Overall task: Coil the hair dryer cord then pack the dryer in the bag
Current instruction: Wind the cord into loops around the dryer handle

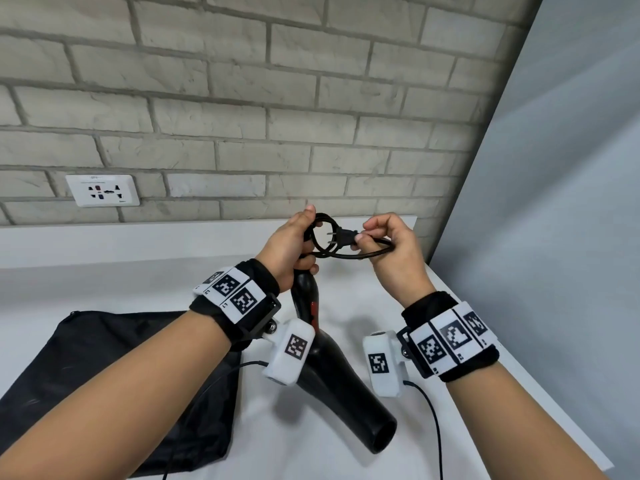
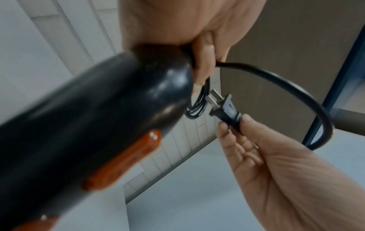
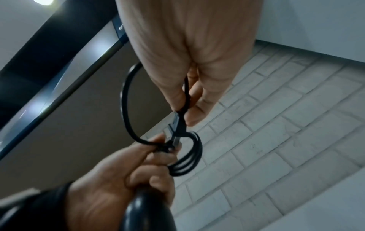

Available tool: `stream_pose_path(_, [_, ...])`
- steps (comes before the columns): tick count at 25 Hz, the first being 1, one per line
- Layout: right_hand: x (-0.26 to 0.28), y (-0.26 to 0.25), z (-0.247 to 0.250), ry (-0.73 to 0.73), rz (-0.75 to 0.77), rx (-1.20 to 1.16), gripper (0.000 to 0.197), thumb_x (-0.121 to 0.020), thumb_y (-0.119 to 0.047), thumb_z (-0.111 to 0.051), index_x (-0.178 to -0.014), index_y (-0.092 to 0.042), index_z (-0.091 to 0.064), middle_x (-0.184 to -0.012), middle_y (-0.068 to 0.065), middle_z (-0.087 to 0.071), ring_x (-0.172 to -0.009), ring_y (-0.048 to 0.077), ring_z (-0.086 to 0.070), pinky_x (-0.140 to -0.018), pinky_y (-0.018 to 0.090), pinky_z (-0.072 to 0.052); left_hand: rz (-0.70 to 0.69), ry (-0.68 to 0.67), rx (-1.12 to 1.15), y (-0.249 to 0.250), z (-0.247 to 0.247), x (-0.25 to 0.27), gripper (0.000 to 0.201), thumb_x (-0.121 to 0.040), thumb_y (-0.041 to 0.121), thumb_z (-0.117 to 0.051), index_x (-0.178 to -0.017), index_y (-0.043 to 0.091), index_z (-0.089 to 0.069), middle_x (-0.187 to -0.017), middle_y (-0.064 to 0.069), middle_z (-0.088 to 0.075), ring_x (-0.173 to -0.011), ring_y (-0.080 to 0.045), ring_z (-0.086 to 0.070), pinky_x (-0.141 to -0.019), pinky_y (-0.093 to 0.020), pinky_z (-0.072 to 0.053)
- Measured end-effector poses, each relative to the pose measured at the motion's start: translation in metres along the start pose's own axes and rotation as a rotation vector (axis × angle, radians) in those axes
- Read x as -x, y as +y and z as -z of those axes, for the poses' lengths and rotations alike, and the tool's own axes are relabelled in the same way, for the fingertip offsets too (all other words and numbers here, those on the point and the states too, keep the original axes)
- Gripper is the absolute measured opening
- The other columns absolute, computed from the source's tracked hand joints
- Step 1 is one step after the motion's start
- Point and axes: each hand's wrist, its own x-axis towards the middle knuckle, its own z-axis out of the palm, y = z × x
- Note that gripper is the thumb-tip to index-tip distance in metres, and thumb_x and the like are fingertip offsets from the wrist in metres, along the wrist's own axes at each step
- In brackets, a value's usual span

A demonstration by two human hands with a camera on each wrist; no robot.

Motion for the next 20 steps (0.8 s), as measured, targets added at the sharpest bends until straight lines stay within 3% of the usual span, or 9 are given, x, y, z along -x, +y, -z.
stream_pose_path(3, [0.004,0.004,-0.005,0.012,0.051,0.051,0.033,-0.080,0.007,-0.059,-0.072,-0.023,-0.047,-0.068,-0.006,-0.048,-0.065,0.016,-0.055,-0.064,0.023,-0.048,-0.015,-0.035,-0.056,-0.003,-0.009,0.003,0.030,-0.095,0.046,-0.038,-0.079,0.023,-0.048,-0.053,0.003,-0.030,-0.033,-0.008,-0.018,-0.044,-0.022,-0.025])
stream_pose_path(6, [0.005,0.010,-0.007,0.021,0.093,0.174,0.032,-0.078,0.000,-0.063,-0.072,-0.025,-0.044,-0.065,-0.004,-0.049,-0.057,0.001,-0.050,-0.059,0.011,-0.041,-0.046,-0.039,-0.129,-0.006,-0.015,0.005,0.029,-0.095,0.044,-0.040,-0.078,0.023,-0.050,-0.043,0.007,-0.034,-0.039,-0.012,-0.024,-0.040,-0.018,-0.026])
stream_pose_path(9, [0.003,0.017,-0.004,0.075,0.103,0.325,0.030,-0.075,-0.011,-0.069,-0.086,-0.016,-0.041,-0.064,-0.001,-0.046,-0.055,-0.003,-0.049,-0.054,0.005,-0.037,-0.037,-0.107,-0.140,-0.008,-0.018,0.008,0.030,-0.094,0.045,-0.041,-0.076,0.023,-0.049,-0.048,0.003,-0.032,-0.041,-0.013,-0.020,-0.039,-0.018,-0.024])
stream_pose_path(11, [0.002,0.022,-0.005,0.001,0.067,0.272,0.032,-0.072,-0.016,-0.063,-0.097,-0.015,-0.043,-0.080,0.002,-0.055,-0.072,-0.003,-0.054,-0.060,0.003,-0.040,-0.031,-0.173,-0.144,-0.008,-0.020,0.011,0.030,-0.095,0.045,-0.039,-0.079,0.023,-0.052,-0.050,0.001,-0.030,-0.035,-0.010,-0.019,-0.038,-0.017,-0.024])
stream_pose_path(13, [0.001,0.025,-0.006,-0.172,0.020,0.059,0.037,-0.069,-0.007,-0.046,-0.105,-0.013,-0.048,-0.098,0.006,-0.060,-0.089,0.005,-0.060,-0.071,0.006,-0.045,-0.019,-0.226,-0.148,-0.006,-0.022,0.014,0.029,-0.096,0.044,-0.037,-0.088,0.022,-0.054,-0.045,0.003,-0.032,-0.030,-0.007,-0.017,-0.037,-0.016,-0.026])
stream_pose_path(15, [0.000,0.028,-0.006,-0.270,-0.035,-0.041,0.034,-0.069,-0.004,-0.041,-0.099,-0.013,-0.052,-0.087,0.005,-0.060,-0.077,0.005,-0.059,-0.070,0.013,-0.047,0.009,-0.242,-0.145,-0.005,-0.023,0.014,0.032,-0.096,0.046,-0.036,-0.086,0.020,-0.053,-0.040,0.007,-0.035,-0.028,-0.006,-0.017,-0.038,-0.017,-0.027])
stream_pose_path(18, [0.002,0.037,-0.001,-0.317,-0.099,-0.005,0.007,-0.076,-0.023,-0.047,-0.082,-0.021,-0.050,-0.064,-0.010,-0.054,-0.058,0.001,-0.048,-0.058,0.014,-0.038,0.068,-0.186,-0.096,0.000,-0.020,0.011,0.042,-0.093,0.052,-0.037,-0.072,0.021,-0.053,-0.042,0.008,-0.033,-0.028,-0.006,-0.016,-0.045,-0.023,-0.024])
stream_pose_path(20, [0.007,0.053,0.008,-0.343,-0.149,0.061,0.018,-0.079,-0.035,-0.046,-0.082,-0.017,-0.050,-0.060,-0.015,-0.051,-0.057,0.000,-0.044,-0.060,0.015,-0.035,0.060,-0.145,-0.059,0.008,-0.016,0.009,0.043,-0.093,0.054,-0.036,-0.071,0.021,-0.054,-0.041,0.008,-0.029,-0.028,-0.007,-0.014,-0.045,-0.024,-0.026])
